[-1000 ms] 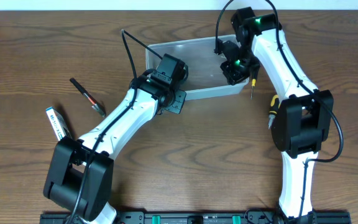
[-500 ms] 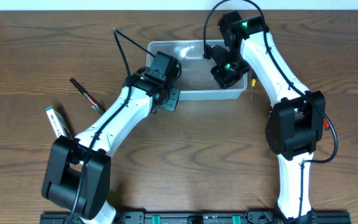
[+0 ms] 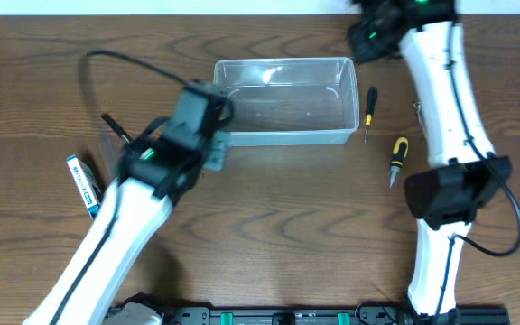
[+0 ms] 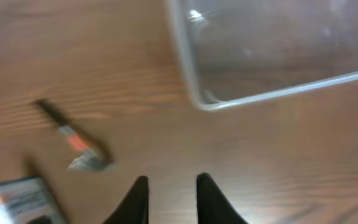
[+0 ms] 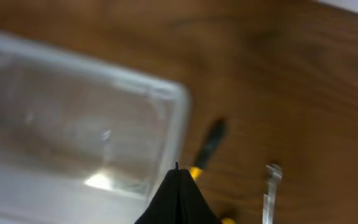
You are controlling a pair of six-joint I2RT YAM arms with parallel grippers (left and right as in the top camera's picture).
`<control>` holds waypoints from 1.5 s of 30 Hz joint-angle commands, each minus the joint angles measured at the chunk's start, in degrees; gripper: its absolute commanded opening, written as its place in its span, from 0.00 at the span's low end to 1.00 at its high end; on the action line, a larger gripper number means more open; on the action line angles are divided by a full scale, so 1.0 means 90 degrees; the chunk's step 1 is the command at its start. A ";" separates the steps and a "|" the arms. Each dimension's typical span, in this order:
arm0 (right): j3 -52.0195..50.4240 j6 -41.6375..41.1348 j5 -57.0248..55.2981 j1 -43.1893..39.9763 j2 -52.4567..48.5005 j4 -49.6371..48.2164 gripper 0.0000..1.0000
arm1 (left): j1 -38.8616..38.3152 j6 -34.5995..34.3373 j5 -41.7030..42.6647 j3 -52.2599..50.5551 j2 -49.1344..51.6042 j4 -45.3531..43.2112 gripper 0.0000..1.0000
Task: Pack container
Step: 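Release the container and raise both grippers away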
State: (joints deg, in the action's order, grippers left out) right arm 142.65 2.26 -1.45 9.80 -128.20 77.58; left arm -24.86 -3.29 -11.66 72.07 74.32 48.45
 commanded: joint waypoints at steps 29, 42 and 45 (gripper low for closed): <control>-0.3043 -0.0024 0.1649 -0.0780 0.0075 -0.1202 0.01 | 0.1773 -0.0937 -0.0614 0.0090 -0.1144 0.0850 0.33; -0.3327 0.0449 0.2397 -0.0746 0.0068 -0.1333 0.03 | 0.1773 -0.0937 -0.0614 0.0090 -0.1144 0.0850 0.33; -0.3327 0.0503 0.2545 -0.0748 0.0068 -0.1333 0.03 | 0.1773 -0.0937 -0.0614 0.0090 -0.1144 0.0850 0.33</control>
State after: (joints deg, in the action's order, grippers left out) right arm 113.06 4.89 18.35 2.57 -127.11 65.69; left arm -9.15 -10.74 -16.71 72.12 63.99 55.79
